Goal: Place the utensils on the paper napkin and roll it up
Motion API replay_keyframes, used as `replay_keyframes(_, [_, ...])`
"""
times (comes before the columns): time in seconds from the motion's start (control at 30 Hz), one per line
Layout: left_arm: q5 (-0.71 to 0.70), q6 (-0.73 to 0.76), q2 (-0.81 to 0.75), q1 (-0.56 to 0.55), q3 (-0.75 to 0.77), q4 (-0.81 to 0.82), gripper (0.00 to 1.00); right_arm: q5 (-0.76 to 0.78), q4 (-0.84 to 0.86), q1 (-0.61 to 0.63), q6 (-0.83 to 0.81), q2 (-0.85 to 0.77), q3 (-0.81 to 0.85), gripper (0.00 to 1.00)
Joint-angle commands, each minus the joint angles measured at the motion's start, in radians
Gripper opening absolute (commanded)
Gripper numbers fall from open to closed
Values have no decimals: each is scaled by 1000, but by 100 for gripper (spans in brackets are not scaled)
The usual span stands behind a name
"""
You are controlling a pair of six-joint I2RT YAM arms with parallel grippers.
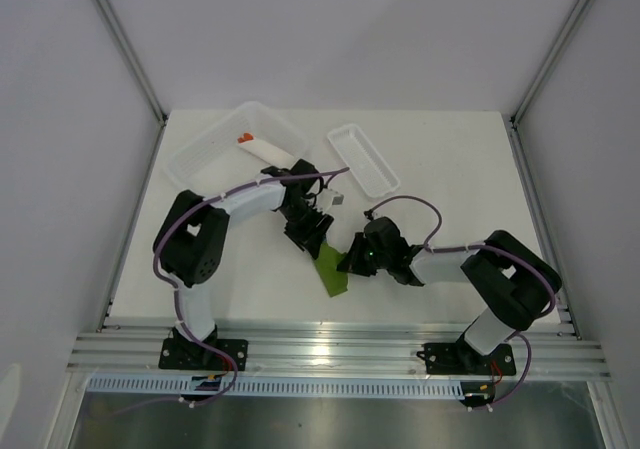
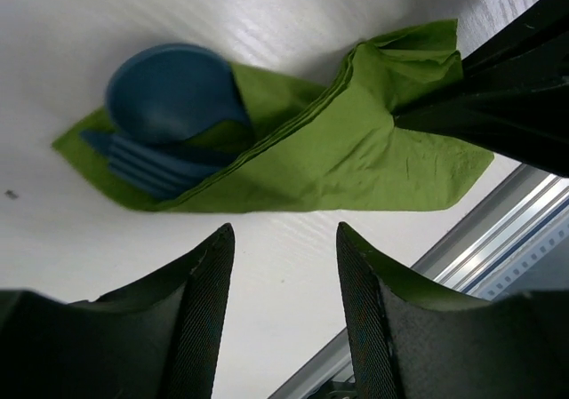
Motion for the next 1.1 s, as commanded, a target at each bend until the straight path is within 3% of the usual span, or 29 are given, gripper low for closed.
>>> replay_keyframes(0.0, [-9,-14,52,-29,12,17,53,2,14,1,-29,28,-12,1])
replay_keyframes(0.03, [-8,-14,52,-29,12,19,52,-1,14,1,-31,29,-12,1])
replay_keyframes(0.13, [-20,-20,70,-29,-8,28,52,-15,29,-4,-29,33,-30,18])
replay_keyframes(0.27, [-35,-23,81,-30,-12,33,51,-16,14,-7,-43,42,-27,29])
replay_keyframes(0.37, [-32,-29,84,-30,-14,40,51,-38,40,-5,-40,65,-24,36])
replay_keyframes(0.5, [-34,-31,92,-29,-14,40,51,-62,95,-7,-26,108,-30,38])
replay_keyframes(0.6, [-31,-31,95,-30,-12,42,51,-75,111,-7,-19,141,-26,34])
replay_keyframes(0.87, [-35,-21,95,-27,-11,43,51,-134,204,-41,15,137,-60,1])
replay_keyframes(1.07, [-41,-8,51,-7,29,14,54,-165,270,-57,43,138,-69,0])
